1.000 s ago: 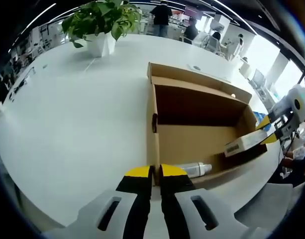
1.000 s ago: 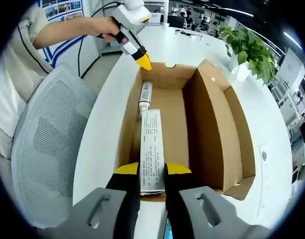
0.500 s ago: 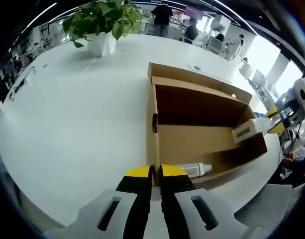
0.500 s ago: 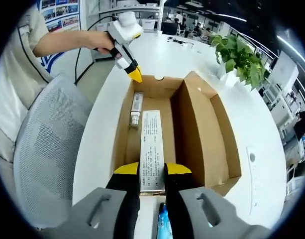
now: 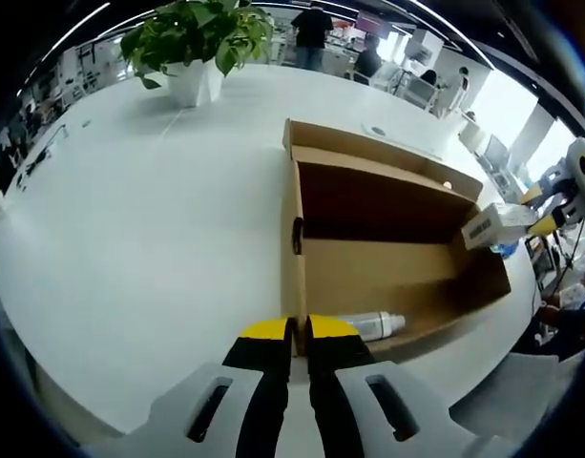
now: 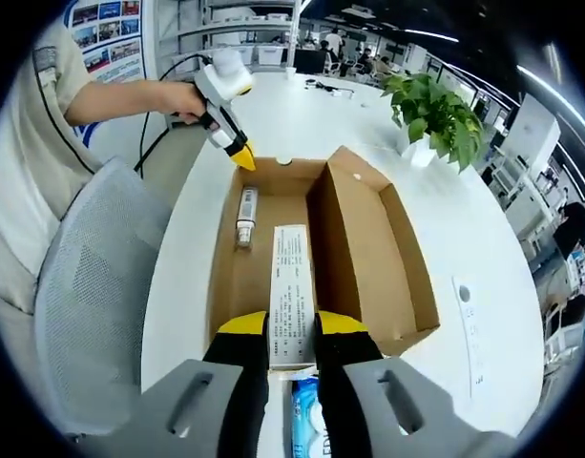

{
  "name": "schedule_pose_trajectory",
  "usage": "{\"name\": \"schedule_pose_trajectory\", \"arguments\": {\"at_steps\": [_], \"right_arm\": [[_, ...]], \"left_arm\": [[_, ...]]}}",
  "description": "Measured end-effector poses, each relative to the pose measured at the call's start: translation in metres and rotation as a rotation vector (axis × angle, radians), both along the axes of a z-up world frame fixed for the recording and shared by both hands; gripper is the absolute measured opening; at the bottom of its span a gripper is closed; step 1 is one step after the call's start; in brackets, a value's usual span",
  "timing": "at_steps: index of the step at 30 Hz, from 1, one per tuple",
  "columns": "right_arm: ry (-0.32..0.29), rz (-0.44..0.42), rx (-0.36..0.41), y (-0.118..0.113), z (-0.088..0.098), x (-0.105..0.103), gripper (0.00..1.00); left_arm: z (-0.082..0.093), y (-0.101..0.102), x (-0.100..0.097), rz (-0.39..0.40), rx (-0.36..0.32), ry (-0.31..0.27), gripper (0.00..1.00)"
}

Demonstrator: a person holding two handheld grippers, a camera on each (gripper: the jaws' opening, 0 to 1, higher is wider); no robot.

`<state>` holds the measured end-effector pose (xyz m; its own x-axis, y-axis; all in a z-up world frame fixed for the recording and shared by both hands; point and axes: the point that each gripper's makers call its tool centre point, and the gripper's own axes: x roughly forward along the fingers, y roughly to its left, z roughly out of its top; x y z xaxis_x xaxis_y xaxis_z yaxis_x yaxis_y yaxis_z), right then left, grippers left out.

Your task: Operate the shoe box by opening the lid, removing the specified soft item, and placing it in the target area until the item is outside and the box remains undamaged.

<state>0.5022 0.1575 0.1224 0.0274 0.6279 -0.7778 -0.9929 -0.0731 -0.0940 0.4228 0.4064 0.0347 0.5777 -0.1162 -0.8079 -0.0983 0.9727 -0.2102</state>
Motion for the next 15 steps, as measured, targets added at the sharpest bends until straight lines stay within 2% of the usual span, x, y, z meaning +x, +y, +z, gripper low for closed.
{"name": "schedule_pose_trajectory", "arguments": {"at_steps": [15], "right_arm": [[-0.027, -0.058, 0.015, -0.042, 0.02, 0.023, 0.15]], "left_arm": [[0.0, -0.001, 0.0, 0.013, -0.021, -0.008, 0.03]]}}
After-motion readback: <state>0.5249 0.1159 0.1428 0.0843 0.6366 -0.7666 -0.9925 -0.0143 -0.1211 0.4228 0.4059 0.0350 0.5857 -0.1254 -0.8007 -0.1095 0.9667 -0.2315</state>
